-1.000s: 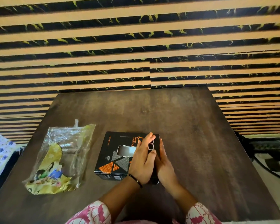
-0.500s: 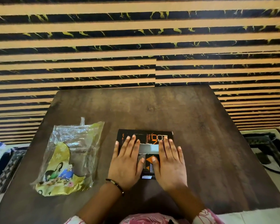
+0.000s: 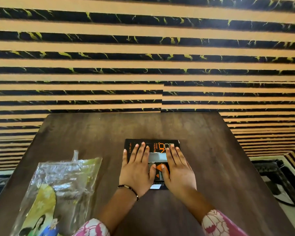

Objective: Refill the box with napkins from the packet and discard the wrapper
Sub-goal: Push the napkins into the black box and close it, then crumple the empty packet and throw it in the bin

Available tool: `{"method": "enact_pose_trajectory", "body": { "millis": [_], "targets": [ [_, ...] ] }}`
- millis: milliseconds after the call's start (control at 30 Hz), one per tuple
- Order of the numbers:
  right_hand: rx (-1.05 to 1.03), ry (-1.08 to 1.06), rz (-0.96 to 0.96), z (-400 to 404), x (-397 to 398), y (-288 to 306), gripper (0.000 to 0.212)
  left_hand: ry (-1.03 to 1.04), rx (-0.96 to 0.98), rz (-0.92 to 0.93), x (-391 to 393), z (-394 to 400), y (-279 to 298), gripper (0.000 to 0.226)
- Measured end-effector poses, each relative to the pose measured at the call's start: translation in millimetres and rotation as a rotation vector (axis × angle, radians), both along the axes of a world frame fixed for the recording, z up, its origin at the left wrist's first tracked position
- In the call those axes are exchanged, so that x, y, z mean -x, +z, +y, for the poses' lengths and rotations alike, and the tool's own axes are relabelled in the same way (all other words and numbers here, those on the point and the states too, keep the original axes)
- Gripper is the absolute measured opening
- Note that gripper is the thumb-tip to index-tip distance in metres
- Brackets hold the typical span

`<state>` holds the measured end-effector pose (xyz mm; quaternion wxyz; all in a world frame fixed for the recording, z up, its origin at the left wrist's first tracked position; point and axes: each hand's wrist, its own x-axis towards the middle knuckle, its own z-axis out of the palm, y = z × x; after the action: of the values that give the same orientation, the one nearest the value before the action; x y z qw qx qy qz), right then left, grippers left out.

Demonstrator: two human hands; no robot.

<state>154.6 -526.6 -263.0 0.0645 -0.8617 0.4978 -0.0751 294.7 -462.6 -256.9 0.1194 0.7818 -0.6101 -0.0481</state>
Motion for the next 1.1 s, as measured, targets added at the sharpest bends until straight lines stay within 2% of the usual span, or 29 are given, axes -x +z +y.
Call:
{"method": "enact_pose_trajectory", "body": {
  "millis": [200,500,700,967,1100],
  "targets": [
    [0.027,0.029,-0.024,-75.7,-37.2,-1.5,0.067,0.023,-0.01,-0.019,-34.8,-76.4,-0.3,0.074],
    [0.025,0.133,0.019,-165.5,-91.6,-4.5,0.075,0.127,0.023,-0.037,-78.9,-155.4,-9.3,0.062],
    [0.008,0.094,0.001,-192.8,-120.4,-6.6,0.067,0.098,0.01,-0.074,-111.0,-189.2,-11.5,0.062],
    [-0.058,0.052,-0.05,-200.6,-124.4,-2.5,0.059,0.059,-0.026,-0.113,-117.1,-198.0,-10.8,0.061],
    [-0.166,0.066,0.066,-204.4,-126.5,8.8,0.057,0.12,-0.054,-0.177,-110.3,-198.2,-4.7,0.063]
  ]
}}
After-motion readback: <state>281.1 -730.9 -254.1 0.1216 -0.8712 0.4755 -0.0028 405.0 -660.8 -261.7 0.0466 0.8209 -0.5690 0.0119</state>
